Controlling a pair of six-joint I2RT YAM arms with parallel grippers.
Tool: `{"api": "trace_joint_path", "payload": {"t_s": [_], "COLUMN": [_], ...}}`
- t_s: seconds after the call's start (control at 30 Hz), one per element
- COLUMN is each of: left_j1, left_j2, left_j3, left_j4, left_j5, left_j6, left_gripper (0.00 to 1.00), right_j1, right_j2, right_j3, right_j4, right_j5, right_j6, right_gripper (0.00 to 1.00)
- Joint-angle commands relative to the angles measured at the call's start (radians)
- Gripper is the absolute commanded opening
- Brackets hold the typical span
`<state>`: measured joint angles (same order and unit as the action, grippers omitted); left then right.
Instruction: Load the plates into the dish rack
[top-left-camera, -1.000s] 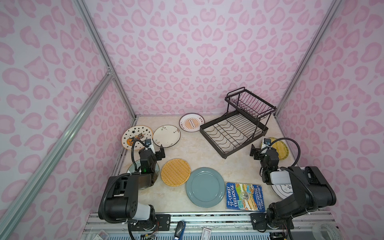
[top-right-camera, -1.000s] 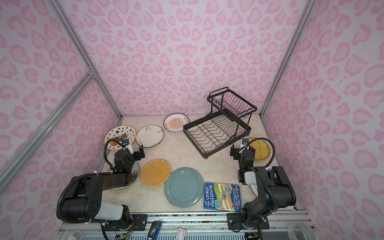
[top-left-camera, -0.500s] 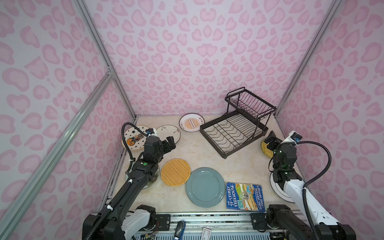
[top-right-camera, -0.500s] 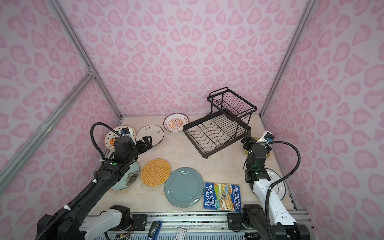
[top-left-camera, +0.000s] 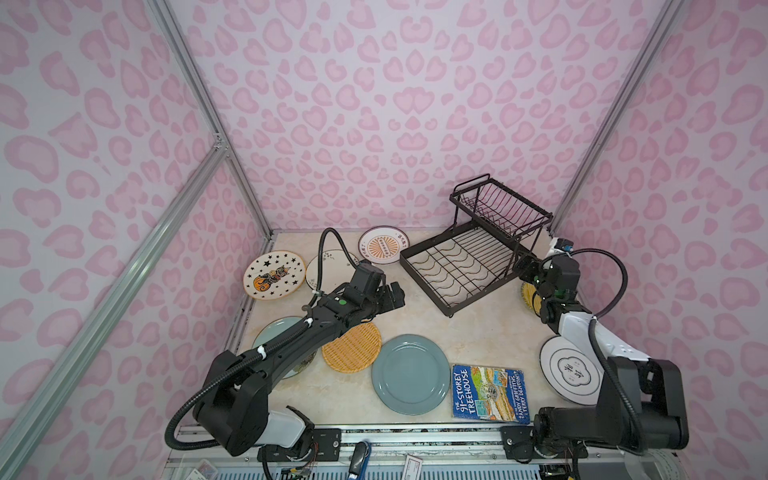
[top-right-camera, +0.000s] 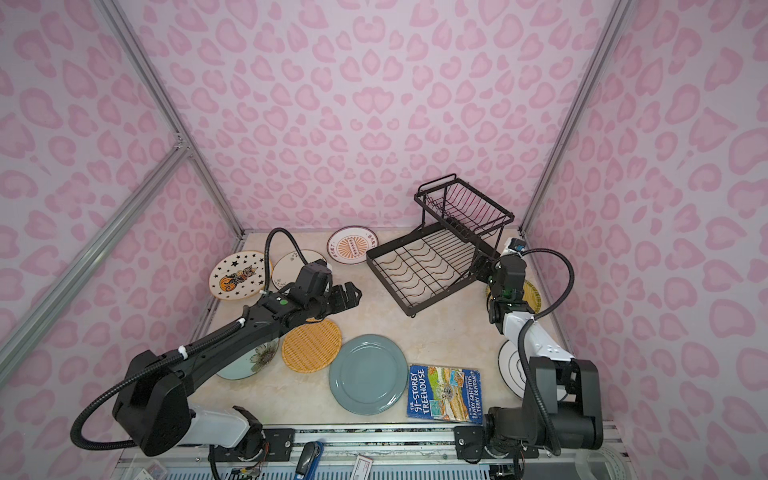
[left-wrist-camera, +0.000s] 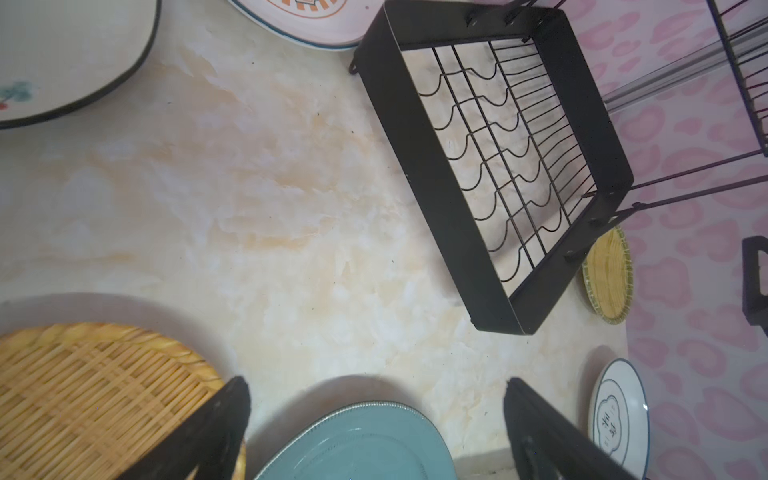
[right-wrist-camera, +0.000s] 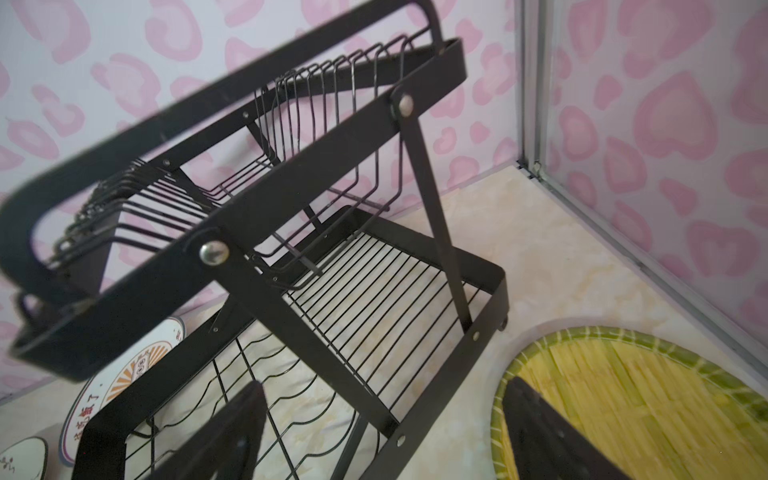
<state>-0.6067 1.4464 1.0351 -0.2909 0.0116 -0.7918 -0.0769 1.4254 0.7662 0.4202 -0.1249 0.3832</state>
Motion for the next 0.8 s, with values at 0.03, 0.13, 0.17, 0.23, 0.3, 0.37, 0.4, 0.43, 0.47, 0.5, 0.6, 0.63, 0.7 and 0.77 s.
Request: {"api": "trace_joint_path", "payload": {"t_s": [0.03, 0.13, 0.17, 0.23, 0.3, 0.37, 0.4, 0.43, 0.47, 0.5, 0.6, 0.63, 0.7, 0.77], "left_j1": [-0.025, -0.038, -0.04, -0.044, -0.043, -0.043, -0.044, -0.044, -0.044, -0.043, -0.043, -0.042, -0.043, -0.044], "left_j2": [0.053, 0.083, 0.094, 0.121, 0.161, 0.194, 0.211, 0.226, 0.243, 0.261, 0.32, 0.335, 0.365, 0.387], "left_j3": [0.058, 0.093, 0.106, 0.129, 0.156, 0.177, 0.187, 0.197, 0.208, 0.222, 0.274, 0.289, 0.304, 0.349], "left_j4": [-0.015, -0.031, -0.037, -0.048, -0.059, -0.064, -0.065, -0.064, -0.063, -0.061, -0.075, -0.076, -0.08, -0.087], "left_j5": [0.038, 0.049, 0.05, 0.054, 0.07, 0.088, 0.095, 0.099, 0.104, 0.111, 0.124, 0.127, 0.122, 0.117], "left_j6": [-0.016, -0.03, -0.035, -0.049, -0.057, -0.066, -0.073, -0.078, -0.081, -0.083, -0.084, -0.087, -0.095, -0.104], "left_gripper": [0.98, 0.98, 0.98, 0.99, 1.0, 0.99, 0.99, 0.98, 0.97, 0.96, 0.96, 0.97, 0.98, 0.98], "right_j1": [0.003, 0.007, 0.008, 0.007, 0.008, 0.007, 0.009, 0.009, 0.01, 0.009, 0.011, 0.011, 0.012, 0.022], "right_j2": [0.107, 0.165, 0.183, 0.211, 0.237, 0.26, 0.271, 0.283, 0.298, 0.31, 0.344, 0.354, 0.365, 0.37], "right_j3": [0.021, 0.045, 0.044, 0.047, 0.048, 0.053, 0.058, 0.062, 0.063, 0.068, 0.07, 0.066, 0.061, 0.05], "right_j4": [0.178, 0.211, 0.237, 0.278, 0.325, 0.354, 0.366, 0.381, 0.4, 0.415, 0.48, 0.516, 0.563, 0.605], "right_j5": [-0.093, -0.081, -0.085, -0.091, -0.098, -0.122, -0.131, -0.14, -0.152, -0.167, -0.219, -0.244, -0.267, -0.296], "right_j6": [-0.046, -0.069, -0.072, -0.081, -0.086, -0.09, -0.093, -0.095, -0.096, -0.097, -0.1, -0.1, -0.092, -0.108], "right_gripper": [0.91, 0.91, 0.91, 0.88, 0.83, 0.77, 0.73, 0.68, 0.63, 0.58, 0.45, 0.37, 0.23, 0.11]}}
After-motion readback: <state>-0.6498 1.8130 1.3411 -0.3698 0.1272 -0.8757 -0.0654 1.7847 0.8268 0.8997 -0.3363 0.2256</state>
